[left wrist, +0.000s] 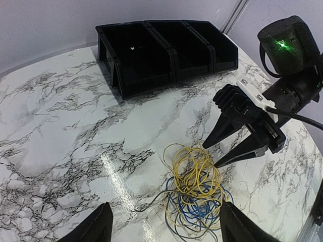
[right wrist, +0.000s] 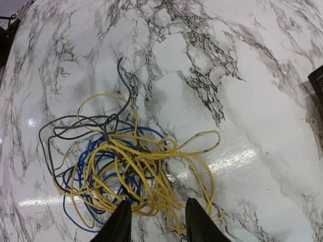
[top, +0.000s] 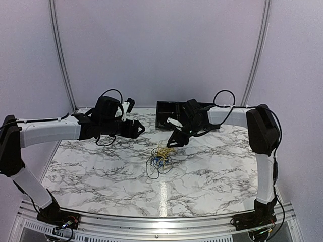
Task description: Untangle the cables
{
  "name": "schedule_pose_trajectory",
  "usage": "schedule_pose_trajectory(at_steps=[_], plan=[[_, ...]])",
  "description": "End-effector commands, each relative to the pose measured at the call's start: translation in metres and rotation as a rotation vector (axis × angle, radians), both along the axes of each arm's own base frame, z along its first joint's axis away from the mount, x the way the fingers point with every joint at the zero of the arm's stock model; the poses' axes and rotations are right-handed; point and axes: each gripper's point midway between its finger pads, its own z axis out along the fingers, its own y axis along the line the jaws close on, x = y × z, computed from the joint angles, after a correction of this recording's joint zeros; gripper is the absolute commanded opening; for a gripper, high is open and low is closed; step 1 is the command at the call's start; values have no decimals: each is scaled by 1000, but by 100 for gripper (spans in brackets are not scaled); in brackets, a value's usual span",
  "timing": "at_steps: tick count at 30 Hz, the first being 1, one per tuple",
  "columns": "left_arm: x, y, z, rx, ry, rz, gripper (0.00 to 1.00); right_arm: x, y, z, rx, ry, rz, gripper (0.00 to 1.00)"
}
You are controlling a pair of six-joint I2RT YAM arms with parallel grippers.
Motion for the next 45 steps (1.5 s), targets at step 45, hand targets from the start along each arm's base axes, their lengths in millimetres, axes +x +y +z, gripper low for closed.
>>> schedule_pose_trajectory(at_steps=[45], plan=[[-32,-32,31,-63,-127,-118,76,-43,20,120,225,10,12,0]])
